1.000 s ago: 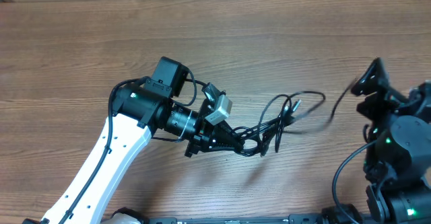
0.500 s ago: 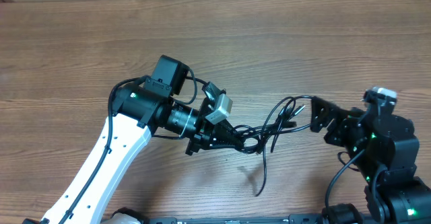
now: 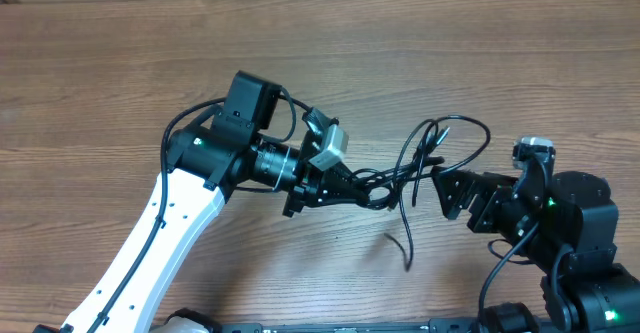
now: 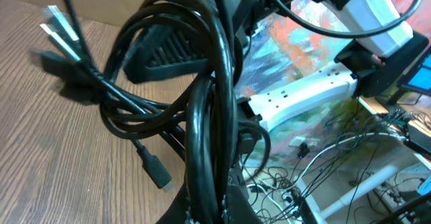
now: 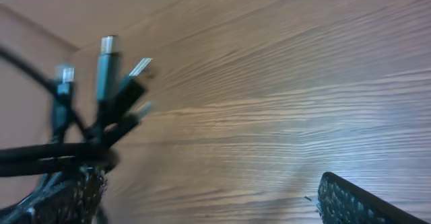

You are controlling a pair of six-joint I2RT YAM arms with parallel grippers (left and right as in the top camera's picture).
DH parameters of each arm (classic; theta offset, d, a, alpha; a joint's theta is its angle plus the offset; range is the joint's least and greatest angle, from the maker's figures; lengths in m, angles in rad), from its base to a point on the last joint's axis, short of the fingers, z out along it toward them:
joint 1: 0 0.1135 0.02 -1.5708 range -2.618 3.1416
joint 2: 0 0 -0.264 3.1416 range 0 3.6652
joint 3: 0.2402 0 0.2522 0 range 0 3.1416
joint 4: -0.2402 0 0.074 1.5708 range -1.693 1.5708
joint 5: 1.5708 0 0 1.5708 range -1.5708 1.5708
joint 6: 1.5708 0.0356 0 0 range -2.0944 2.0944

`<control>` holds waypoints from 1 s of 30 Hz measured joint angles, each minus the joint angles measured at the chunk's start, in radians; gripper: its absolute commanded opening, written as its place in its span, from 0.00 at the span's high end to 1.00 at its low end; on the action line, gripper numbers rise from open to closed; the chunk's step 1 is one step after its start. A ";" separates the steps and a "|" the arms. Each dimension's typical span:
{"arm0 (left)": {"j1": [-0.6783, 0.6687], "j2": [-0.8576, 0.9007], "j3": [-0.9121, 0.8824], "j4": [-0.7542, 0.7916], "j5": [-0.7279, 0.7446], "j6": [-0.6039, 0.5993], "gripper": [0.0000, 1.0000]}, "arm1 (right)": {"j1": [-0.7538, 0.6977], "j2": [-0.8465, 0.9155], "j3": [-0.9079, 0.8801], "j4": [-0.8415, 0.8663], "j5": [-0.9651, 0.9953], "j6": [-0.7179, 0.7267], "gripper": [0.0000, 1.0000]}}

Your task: Untangle cables

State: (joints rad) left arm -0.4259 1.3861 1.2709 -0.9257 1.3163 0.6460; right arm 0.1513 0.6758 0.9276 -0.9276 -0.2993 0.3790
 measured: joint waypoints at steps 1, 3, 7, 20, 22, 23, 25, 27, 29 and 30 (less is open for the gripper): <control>0.000 0.000 0.000 0.005 0.000 -0.010 0.96 | 0.000 0.000 0.000 0.001 -0.016 -0.007 0.00; 0.000 0.000 0.000 0.008 0.000 -0.021 0.96 | 0.000 0.000 0.000 0.002 -0.045 -0.017 0.00; 0.000 0.000 0.000 0.010 0.009 -0.037 0.96 | 0.000 0.000 0.000 0.035 -0.074 -0.025 0.00; -0.044 0.002 0.000 0.005 0.106 -0.049 0.96 | 0.002 0.061 0.000 0.105 0.042 -0.031 0.00; -0.044 0.005 0.000 -0.006 0.106 -0.050 0.96 | 0.002 0.077 0.000 0.106 0.120 -0.012 0.00; -0.044 0.006 0.000 -0.014 0.106 -0.050 0.96 | 0.003 0.080 0.000 0.106 0.152 -0.004 0.00; -0.044 0.007 0.000 -0.032 0.105 -0.053 0.96 | 0.004 0.085 0.000 0.110 0.232 0.014 0.00; -0.044 0.007 0.000 -0.047 0.106 -0.054 0.96 | 0.006 0.086 0.000 0.125 0.299 0.025 0.00; -0.044 0.007 0.000 -0.055 0.106 -0.060 0.96 | 0.006 0.085 0.000 0.145 0.363 0.033 0.00; -0.044 0.007 0.000 -0.061 0.106 -0.063 0.96 | 0.006 0.085 0.000 0.153 0.383 0.035 0.00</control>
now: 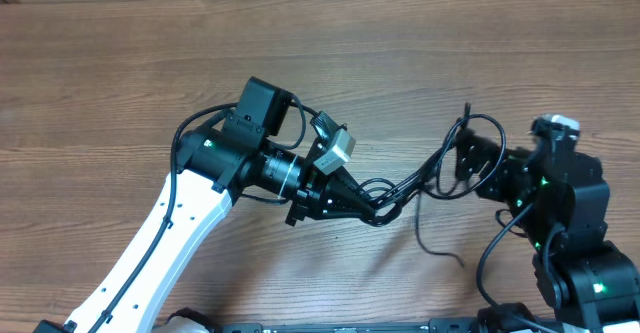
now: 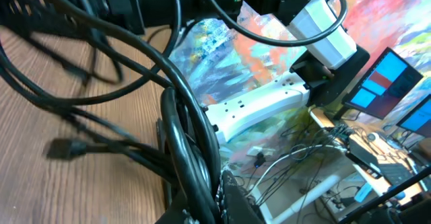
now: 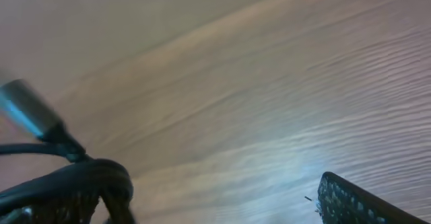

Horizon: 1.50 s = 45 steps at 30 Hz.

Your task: Untangle cables

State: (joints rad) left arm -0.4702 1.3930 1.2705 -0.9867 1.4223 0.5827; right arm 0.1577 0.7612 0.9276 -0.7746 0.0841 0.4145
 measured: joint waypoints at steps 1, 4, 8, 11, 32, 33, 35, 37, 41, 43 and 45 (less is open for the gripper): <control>0.000 0.000 0.000 -0.006 0.002 -0.001 0.96 | 0.000 0.000 0.000 0.006 0.023 0.002 0.00; 0.000 0.000 0.000 -0.024 0.019 -0.001 0.96 | 0.000 0.003 0.000 0.030 0.101 0.007 0.00; -0.002 0.000 0.000 -0.050 0.001 -0.009 0.96 | 0.000 0.003 0.000 0.038 0.171 0.011 0.00; -0.002 0.000 0.000 -0.054 -0.062 -0.040 0.96 | 0.000 0.003 0.000 -0.009 0.189 0.013 0.00; 0.176 0.000 0.000 0.069 -0.309 -0.389 0.96 | -0.005 0.006 0.000 -0.357 -0.029 0.026 0.00; 0.176 0.000 0.000 0.069 -0.309 -0.394 0.96 | -0.006 0.006 0.000 -0.354 -0.045 0.026 0.00; 0.175 0.000 0.000 0.070 -0.309 -0.398 0.96 | -0.006 0.006 0.000 -0.343 -0.093 0.026 0.00; 0.176 0.000 0.000 0.071 -0.309 -0.401 0.96 | -0.006 0.006 0.001 -0.330 -0.138 0.026 0.00; 0.175 0.000 0.000 0.081 -0.299 -0.401 0.96 | -0.006 0.006 0.000 -0.301 -0.230 0.026 0.00; 0.175 0.000 0.000 0.090 -0.278 -0.401 0.96 | -0.006 0.006 0.000 -0.286 -0.271 0.026 0.00; 0.176 0.000 0.000 0.094 -0.250 -0.397 0.96 | -0.006 0.006 0.000 -0.278 -0.294 0.027 0.00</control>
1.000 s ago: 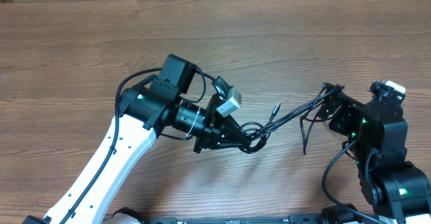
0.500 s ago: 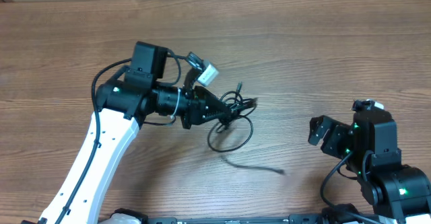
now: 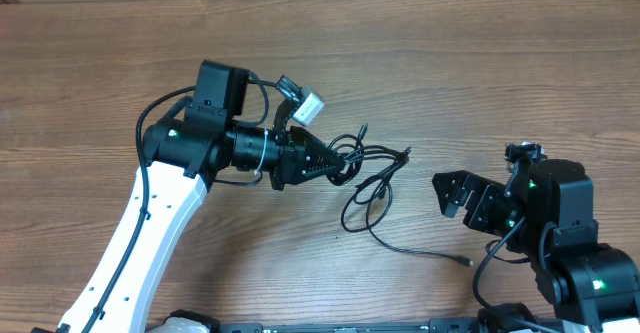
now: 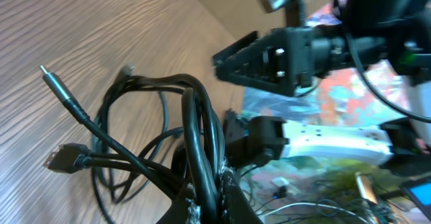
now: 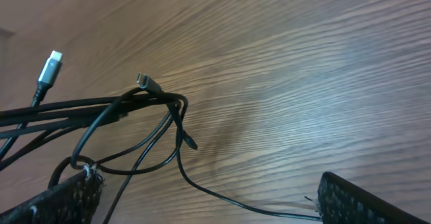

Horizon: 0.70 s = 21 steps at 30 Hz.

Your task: Untangle cables

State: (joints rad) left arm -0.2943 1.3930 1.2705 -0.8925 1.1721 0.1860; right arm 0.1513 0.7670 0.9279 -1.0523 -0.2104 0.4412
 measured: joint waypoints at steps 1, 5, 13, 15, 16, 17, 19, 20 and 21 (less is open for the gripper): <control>0.000 0.000 0.000 0.000 0.020 0.006 0.96 | 0.000 0.000 0.000 0.006 -0.008 0.000 0.00; 0.000 0.000 0.000 0.005 0.107 0.052 0.96 | 0.000 0.013 0.000 0.012 -0.029 0.000 0.00; 0.000 0.000 0.000 0.031 0.199 0.079 0.96 | 0.000 0.079 0.000 0.010 -0.042 -0.064 0.00; 0.000 0.000 0.000 0.035 0.216 0.079 0.96 | 0.000 0.093 0.000 0.012 -0.047 -0.117 0.00; 0.000 0.000 0.000 0.037 0.224 0.079 0.96 | 0.000 0.098 0.000 0.013 -0.050 -0.135 0.00; 0.000 0.000 0.000 0.041 0.233 0.079 0.96 | 0.000 0.104 0.000 0.017 -0.057 -0.169 0.00; 0.000 0.000 0.000 0.053 0.257 0.079 0.96 | 0.000 0.114 0.000 0.035 -0.084 -0.236 0.04; 0.000 0.000 0.000 0.058 0.276 0.079 0.96 | 0.000 0.120 0.000 0.055 -0.109 -0.289 0.13; 0.000 0.000 0.000 0.062 0.296 0.079 0.96 | 0.000 0.126 0.000 0.079 -0.132 -0.334 0.20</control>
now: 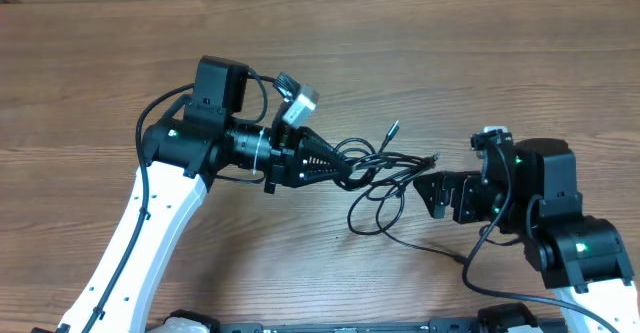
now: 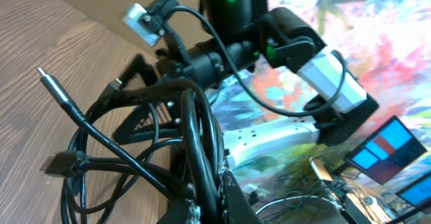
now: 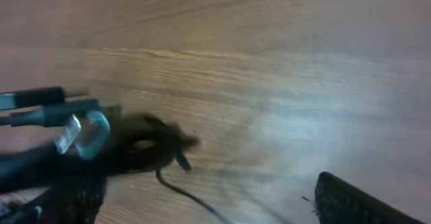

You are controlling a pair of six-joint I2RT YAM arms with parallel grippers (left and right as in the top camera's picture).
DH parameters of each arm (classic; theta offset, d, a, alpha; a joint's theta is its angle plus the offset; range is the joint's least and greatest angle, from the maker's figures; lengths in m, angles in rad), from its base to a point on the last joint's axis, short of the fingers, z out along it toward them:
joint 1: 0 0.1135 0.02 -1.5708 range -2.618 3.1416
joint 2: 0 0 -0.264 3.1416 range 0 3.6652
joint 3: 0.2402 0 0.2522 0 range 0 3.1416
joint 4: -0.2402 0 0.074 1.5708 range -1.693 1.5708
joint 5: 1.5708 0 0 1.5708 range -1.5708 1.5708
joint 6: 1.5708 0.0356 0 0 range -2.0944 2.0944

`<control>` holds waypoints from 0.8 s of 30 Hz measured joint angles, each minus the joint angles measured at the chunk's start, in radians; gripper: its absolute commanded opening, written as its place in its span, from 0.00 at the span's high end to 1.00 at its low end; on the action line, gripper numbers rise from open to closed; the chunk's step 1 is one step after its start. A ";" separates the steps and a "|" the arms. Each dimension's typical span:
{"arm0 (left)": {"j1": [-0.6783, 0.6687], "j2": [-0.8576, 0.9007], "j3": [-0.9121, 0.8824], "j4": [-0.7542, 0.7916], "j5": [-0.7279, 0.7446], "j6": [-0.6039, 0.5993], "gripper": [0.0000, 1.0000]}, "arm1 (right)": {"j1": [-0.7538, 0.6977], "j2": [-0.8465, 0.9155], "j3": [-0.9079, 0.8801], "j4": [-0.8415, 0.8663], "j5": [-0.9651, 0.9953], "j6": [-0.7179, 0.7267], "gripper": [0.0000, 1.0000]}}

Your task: Untangle cables

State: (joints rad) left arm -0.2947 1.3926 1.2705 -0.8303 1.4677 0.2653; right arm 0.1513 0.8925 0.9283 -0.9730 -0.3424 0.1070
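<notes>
A tangle of black cables (image 1: pixel 378 165) hangs over the wooden table (image 1: pixel 480 63), and my left gripper (image 1: pixel 335 170) is shut on its thick middle. In the left wrist view the strands (image 2: pixel 135 109) loop out in front of the left gripper (image 2: pixel 210 200), which pinches them. One silver-tipped plug (image 1: pixel 392 130) sticks up and to the right. A thin cable (image 1: pixel 420 243) trails from the tangle across the table toward the front right. My right gripper (image 1: pixel 442 197) is open just right of the cable ends. Its own view is blurred, with plugs (image 3: pixel 74 126) beside its left finger.
The right arm's body (image 1: pixel 560 223) fills the front right corner. The left arm (image 1: pixel 150 233) crosses the front left. Beyond the table's near edge, the left wrist view shows a white power strip (image 2: pixel 269 140) and loose wires.
The tangle's free ends now reach farther right, up to my right gripper. That gripper has shifted left and slightly back toward them and is still open. The left gripper keeps its hold.
First my left gripper held the tangle mid-table, with the cable ends at my open right gripper. Then the cables were stretched between the two arms. After that the tangle sat farther left with a thin cable drawn out on the table. Now the grippers are close again.
</notes>
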 measured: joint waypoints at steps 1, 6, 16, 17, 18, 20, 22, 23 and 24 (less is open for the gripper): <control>0.000 0.000 0.000 0.001 0.008 0.000 0.96 | 0.000 0.004 0.000 0.020 -0.010 -0.020 0.30; 0.000 0.000 0.000 0.001 0.029 0.000 0.96 | 0.000 0.031 0.000 0.079 -0.036 -0.084 0.96; 0.000 0.000 0.000 0.015 0.033 -0.001 0.96 | 0.000 0.061 0.000 0.093 -0.119 -0.183 0.94; 0.000 0.000 0.000 0.015 0.033 -0.001 0.96 | 0.000 0.061 0.000 0.092 -0.124 -0.196 0.91; 0.000 0.000 0.000 0.016 0.033 -0.002 0.96 | 0.000 0.061 0.000 0.090 -0.130 -0.219 0.87; 0.000 0.000 0.000 0.019 0.033 -0.008 0.96 | 0.000 0.061 0.000 0.089 -0.142 -0.256 0.75; 0.000 0.000 0.000 0.041 0.033 -0.030 0.96 | 0.000 0.061 0.000 0.086 -0.154 -0.301 0.61; 0.002 0.000 0.000 0.056 0.034 -0.045 0.96 | 0.000 0.061 0.000 0.086 -0.159 -0.311 0.55; 0.003 0.000 0.000 0.069 0.037 -0.061 0.96 | 0.000 0.061 0.000 0.090 -0.159 -0.331 0.43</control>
State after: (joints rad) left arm -0.2916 1.3930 1.2705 -0.7609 1.5047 0.2047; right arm 0.1513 0.9531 0.9283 -0.8833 -0.5018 -0.2241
